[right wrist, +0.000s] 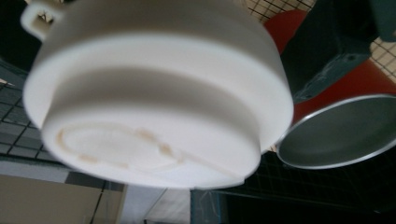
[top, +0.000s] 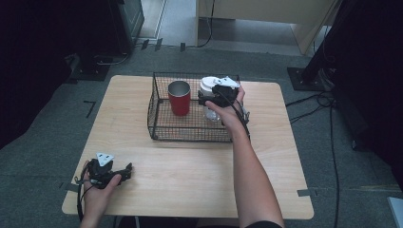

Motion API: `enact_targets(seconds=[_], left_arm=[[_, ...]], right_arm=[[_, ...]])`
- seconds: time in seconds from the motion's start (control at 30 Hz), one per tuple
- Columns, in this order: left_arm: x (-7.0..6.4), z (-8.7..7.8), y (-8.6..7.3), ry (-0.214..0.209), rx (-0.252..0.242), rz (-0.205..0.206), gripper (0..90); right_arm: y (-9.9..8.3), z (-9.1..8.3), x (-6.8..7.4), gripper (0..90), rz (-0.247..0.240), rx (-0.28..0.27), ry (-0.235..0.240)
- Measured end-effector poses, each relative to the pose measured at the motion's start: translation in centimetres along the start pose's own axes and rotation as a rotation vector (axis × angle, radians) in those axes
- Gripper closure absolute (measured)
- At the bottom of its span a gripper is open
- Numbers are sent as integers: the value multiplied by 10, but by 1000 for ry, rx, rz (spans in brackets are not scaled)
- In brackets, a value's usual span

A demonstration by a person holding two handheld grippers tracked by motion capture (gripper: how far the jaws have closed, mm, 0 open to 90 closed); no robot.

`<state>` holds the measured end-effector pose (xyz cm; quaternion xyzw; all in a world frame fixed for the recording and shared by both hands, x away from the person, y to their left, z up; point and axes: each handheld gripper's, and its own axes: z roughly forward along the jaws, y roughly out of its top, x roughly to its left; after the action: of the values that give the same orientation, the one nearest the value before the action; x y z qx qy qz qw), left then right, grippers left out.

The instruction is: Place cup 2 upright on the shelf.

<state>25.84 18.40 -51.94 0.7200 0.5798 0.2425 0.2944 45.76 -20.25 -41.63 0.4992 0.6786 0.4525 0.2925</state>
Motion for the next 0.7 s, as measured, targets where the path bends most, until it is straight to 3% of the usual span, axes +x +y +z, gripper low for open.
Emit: enact_targets(seconds=[0.5,0.7], left_arm=[[0,0,0,-1,0,0,82],[0,0,0,0,0,0,82]], right_arm=[[8,-14,-2,0,0,-24,-4],[12,-19,7,11,-24,-31,-61]])
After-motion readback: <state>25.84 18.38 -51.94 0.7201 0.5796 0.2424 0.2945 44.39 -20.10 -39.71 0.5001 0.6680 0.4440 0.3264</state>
